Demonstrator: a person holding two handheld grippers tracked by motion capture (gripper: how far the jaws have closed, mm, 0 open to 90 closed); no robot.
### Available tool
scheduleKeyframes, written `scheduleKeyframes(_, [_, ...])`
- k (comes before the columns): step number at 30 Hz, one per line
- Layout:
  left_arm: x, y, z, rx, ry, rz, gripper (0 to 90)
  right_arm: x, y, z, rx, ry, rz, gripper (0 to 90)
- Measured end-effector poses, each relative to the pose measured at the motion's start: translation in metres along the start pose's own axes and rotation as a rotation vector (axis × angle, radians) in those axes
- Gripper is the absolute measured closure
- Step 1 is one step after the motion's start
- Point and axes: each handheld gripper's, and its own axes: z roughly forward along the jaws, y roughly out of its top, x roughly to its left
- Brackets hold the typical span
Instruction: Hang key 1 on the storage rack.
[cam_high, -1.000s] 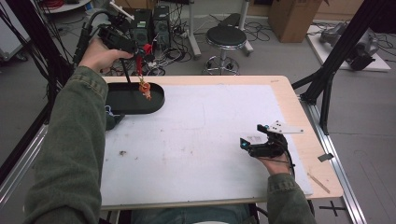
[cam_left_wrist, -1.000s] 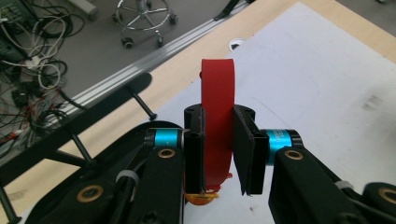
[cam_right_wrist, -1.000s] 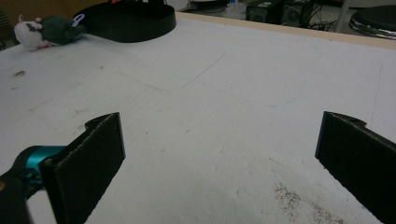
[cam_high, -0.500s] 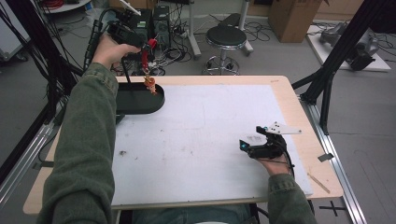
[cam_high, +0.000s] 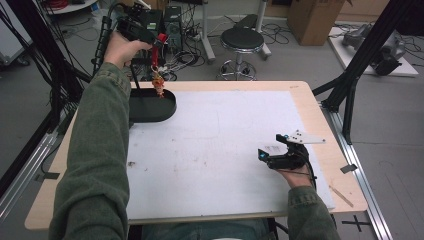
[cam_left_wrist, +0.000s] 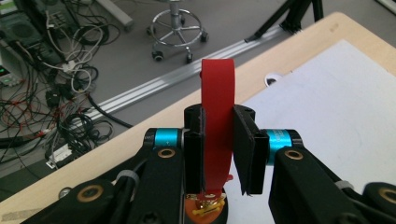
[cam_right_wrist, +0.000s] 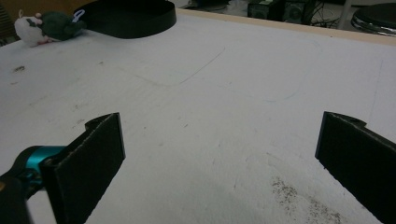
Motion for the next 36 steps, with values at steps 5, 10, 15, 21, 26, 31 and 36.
scheduleKeyframes(5, [0.004, -0.001, 0.004, -0.014, 0.050, 0.006, 74.9, 0.002, 0.000, 0.000, 0.006, 0.007, -0.012, 0.4])
scheduleKeyframes(10, [-0.001, 0.003, 0.009, -0.063, 0.043, -0.005, 74.9, 0.001, 0.000, 0.001, 0.010, 0.006, -0.014, 0.4])
scheduleKeyframes(15, [-0.004, 0.002, 0.019, -0.041, 0.055, 0.003, 74.8, 0.001, 0.000, 0.001, 0.015, 0.008, -0.012, 0.4])
scheduleKeyframes(21, [-0.005, 0.003, 0.024, -0.050, 0.080, 0.014, 74.7, 0.001, -0.001, 0.001, 0.017, 0.008, -0.014, 0.4])
scheduleKeyframes(26, [-0.001, 0.003, 0.021, -0.086, 0.057, -0.028, 68.6, 0.001, -0.001, 0.001, 0.017, 0.011, -0.013, 0.4])
scheduleKeyframes(31, [0.001, -0.001, 0.013, -0.036, 0.014, 0.008, 32.6, 0.000, 0.000, 0.001, 0.016, 0.011, -0.009, 0.4])
scheduleKeyframes(36, [-0.003, -0.012, 0.006, -0.016, -0.086, 0.051, 4.2, -0.001, 0.000, 0.002, 0.017, 0.017, -0.013, 0.4])
